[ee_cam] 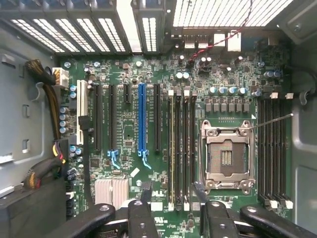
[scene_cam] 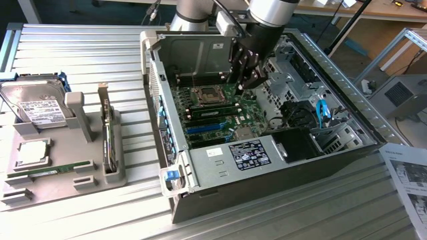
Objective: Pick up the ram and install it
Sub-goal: 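Insert the ram into the slot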
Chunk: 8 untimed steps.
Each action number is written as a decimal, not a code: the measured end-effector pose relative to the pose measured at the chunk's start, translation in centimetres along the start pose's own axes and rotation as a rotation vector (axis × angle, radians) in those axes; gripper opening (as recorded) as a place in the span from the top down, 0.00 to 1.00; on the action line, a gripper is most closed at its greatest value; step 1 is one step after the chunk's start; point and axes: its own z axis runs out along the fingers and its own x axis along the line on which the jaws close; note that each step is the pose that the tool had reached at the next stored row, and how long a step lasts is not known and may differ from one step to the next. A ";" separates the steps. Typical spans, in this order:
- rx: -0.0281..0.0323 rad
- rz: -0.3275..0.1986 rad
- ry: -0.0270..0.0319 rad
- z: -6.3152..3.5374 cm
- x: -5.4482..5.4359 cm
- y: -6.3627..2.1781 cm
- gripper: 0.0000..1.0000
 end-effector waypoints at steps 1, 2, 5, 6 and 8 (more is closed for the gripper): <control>0.0000 0.000 0.0013 -0.17 0.0 0.00 0.56; 0.0000 0.000 0.0024 -0.32 0.0 0.01 0.56; 0.0000 0.000 0.0055 -0.80 0.0 0.04 0.56; 0.0001 0.000 0.0062 -0.96 0.0 0.04 0.56; 0.0000 0.000 0.0080 -1.27 0.0 0.06 0.56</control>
